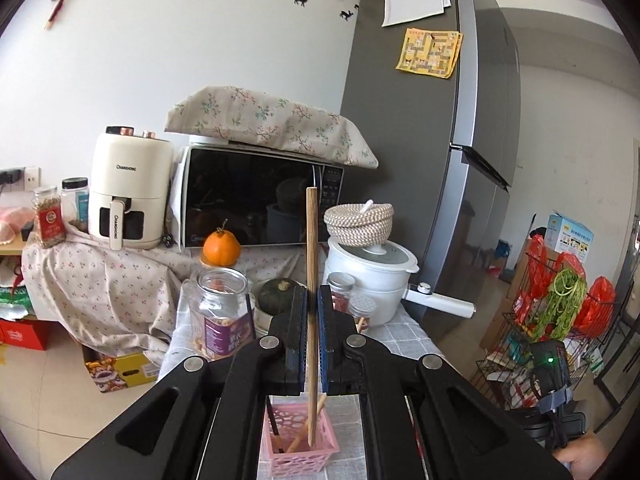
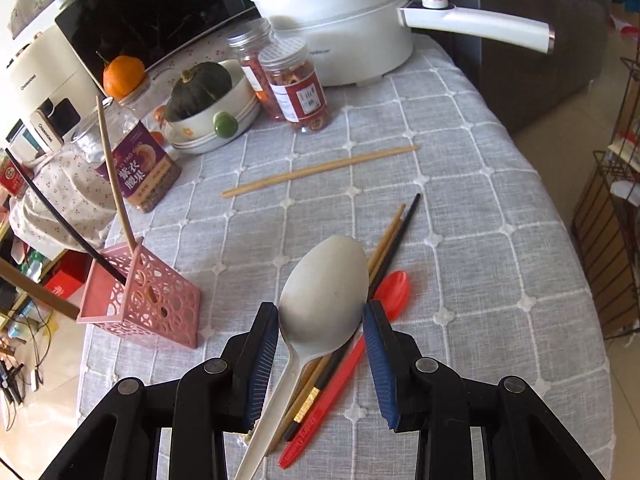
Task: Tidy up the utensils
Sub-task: 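Grasp and lift the white spoon with the right tool while the left tool carries its chopstick to the holder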
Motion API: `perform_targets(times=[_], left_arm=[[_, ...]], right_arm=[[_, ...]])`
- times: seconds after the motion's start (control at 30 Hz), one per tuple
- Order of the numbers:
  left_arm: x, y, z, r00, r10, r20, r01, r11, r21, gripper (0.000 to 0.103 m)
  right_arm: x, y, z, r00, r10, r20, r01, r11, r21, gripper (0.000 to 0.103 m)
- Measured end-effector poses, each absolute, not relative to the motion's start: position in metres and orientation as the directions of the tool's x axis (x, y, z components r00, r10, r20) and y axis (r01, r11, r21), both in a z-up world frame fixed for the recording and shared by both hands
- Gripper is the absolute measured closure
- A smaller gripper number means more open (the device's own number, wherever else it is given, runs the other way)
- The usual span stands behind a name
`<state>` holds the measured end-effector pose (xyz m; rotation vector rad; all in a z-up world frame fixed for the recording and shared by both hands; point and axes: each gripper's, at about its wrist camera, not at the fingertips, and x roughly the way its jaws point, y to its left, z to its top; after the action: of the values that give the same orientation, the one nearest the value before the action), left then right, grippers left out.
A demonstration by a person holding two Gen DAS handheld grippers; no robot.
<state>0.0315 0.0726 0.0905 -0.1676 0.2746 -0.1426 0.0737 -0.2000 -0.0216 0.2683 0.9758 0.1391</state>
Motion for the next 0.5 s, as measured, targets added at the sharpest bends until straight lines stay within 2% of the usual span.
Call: perform_targets(times=[0.13,0.5], left_arm=[[0.051,0.083,0.068,0.954,-0.106,-0.28,0.048,0.977,-0.208,0.098],[0.093,0.087,0.013,0.905,-0.1,-0.414,-0.005,0.969,-0.246,0.098]], right_arm=[[0.075,-0.196,-0.022,0.565,0.233,-0.792,-0.002,0.96,0.28,0.064],[0.074,-0.183,-0.005,0.675,0.19,-0.713,-0.007,0.968,0.25,0.064]])
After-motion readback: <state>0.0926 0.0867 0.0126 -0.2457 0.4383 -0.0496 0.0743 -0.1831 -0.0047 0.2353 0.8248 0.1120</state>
